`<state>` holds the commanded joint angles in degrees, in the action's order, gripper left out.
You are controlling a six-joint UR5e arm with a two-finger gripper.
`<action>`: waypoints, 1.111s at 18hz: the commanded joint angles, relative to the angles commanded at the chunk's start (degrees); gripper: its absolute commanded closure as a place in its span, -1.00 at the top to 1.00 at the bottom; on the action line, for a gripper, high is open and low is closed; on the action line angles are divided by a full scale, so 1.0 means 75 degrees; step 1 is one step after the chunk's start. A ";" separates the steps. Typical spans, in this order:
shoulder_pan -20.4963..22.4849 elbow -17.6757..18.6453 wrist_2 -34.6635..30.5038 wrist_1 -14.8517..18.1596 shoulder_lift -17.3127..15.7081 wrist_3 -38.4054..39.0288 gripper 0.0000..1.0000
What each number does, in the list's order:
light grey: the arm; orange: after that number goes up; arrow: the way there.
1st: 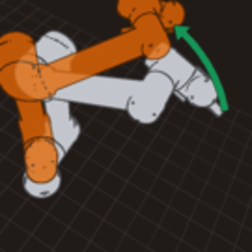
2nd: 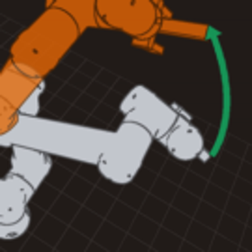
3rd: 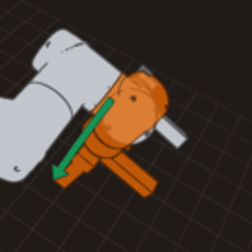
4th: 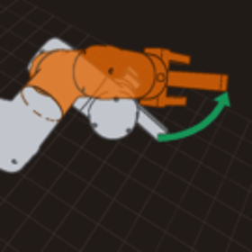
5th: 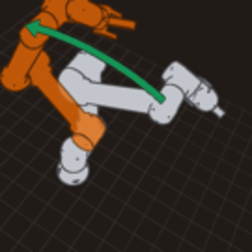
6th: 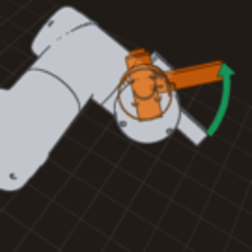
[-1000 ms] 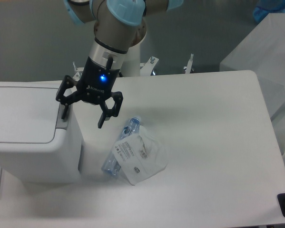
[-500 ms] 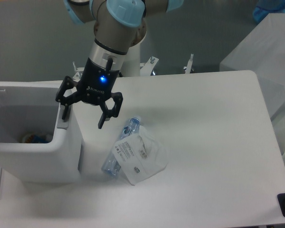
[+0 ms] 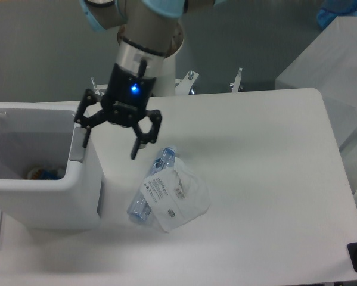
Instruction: Open the trash can
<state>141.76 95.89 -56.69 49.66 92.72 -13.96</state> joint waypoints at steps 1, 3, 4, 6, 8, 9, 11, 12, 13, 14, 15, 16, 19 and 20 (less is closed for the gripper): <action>0.0187 0.0000 -0.0012 0.0000 0.0047 -0.0339 1.00; 0.0574 0.0000 -0.0047 0.0000 0.0163 -0.1286 1.00; 0.0785 0.0023 -0.0047 0.0000 0.0280 -0.1790 1.00; 0.1195 0.0035 -0.0047 -0.0012 0.0468 -0.2658 1.00; 0.1407 0.0035 -0.0117 -0.0023 0.0609 -0.3490 1.00; 0.1524 0.0035 -0.0384 -0.0023 0.0679 -0.3831 1.00; 0.1723 0.0035 -0.1075 -0.0023 0.0913 -0.4289 1.00; 0.1794 0.0023 -0.1287 -0.0023 0.1065 -0.4430 1.00; 0.1818 -0.0012 -0.1451 -0.0023 0.1194 -0.4560 1.00; 0.1818 -0.0047 -0.1650 0.0000 0.1323 -0.4596 1.00; 0.1911 -0.0105 -0.1838 0.0000 0.1417 -0.4608 1.00; 0.2016 -0.0175 -0.1944 0.0035 0.1476 -0.4608 1.00; 0.2087 -0.0363 -0.2167 0.0070 0.1699 -0.5108 1.00; 0.2111 -0.0387 -0.2261 0.0094 0.1792 -0.5610 1.00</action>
<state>157.59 92.99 -73.65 50.36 106.16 -56.04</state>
